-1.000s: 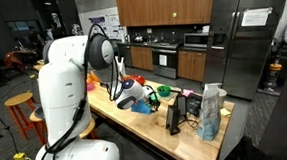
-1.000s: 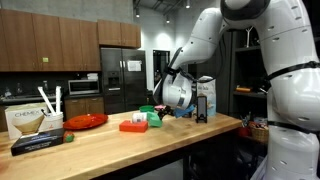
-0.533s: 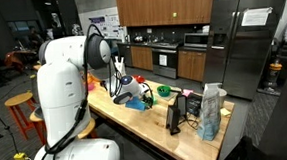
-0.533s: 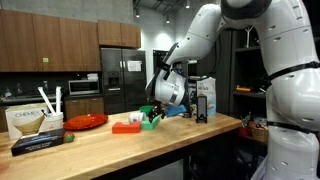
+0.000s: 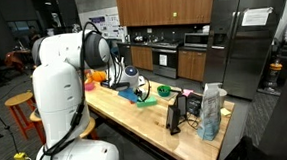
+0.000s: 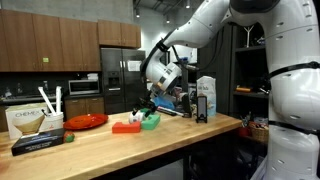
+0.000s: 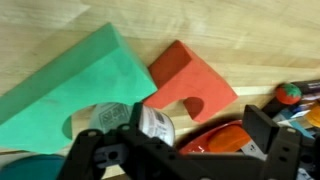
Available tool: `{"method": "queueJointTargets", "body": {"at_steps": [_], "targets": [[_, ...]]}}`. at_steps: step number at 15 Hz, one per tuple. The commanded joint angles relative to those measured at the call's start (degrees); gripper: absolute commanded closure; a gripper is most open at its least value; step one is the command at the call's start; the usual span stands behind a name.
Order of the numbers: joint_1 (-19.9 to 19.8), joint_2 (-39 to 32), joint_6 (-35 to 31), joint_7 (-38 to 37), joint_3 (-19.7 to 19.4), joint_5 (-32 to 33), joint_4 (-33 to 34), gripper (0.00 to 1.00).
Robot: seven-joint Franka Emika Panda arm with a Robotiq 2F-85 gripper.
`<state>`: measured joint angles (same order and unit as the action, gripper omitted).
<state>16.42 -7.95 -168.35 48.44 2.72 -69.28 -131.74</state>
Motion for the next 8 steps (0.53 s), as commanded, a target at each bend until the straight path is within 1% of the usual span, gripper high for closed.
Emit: {"method": "queueJointTargets", "body": {"at_steps": [1,3,4,5,7,8], "targets": [[-1.76,1.19,4.44,8.74,0.23,-6.98,-0.02,0.0],[-2.2,1.21,5.43,11.68,-0.14,-8.73,-0.46,0.0],[-2.35,1.09,5.92,11.71,-0.36,-8.55,-0.79,0.0],[-2.41,0.74,6.27,10.5,-0.65,-7.3,-1.25,0.0],[-2.23,-0.43,6.92,5.16,-1.44,-2.51,-2.66,0.0],[-2.21,-0.81,7.27,4.42,-1.71,-1.24,-3.17,0.0]]}}
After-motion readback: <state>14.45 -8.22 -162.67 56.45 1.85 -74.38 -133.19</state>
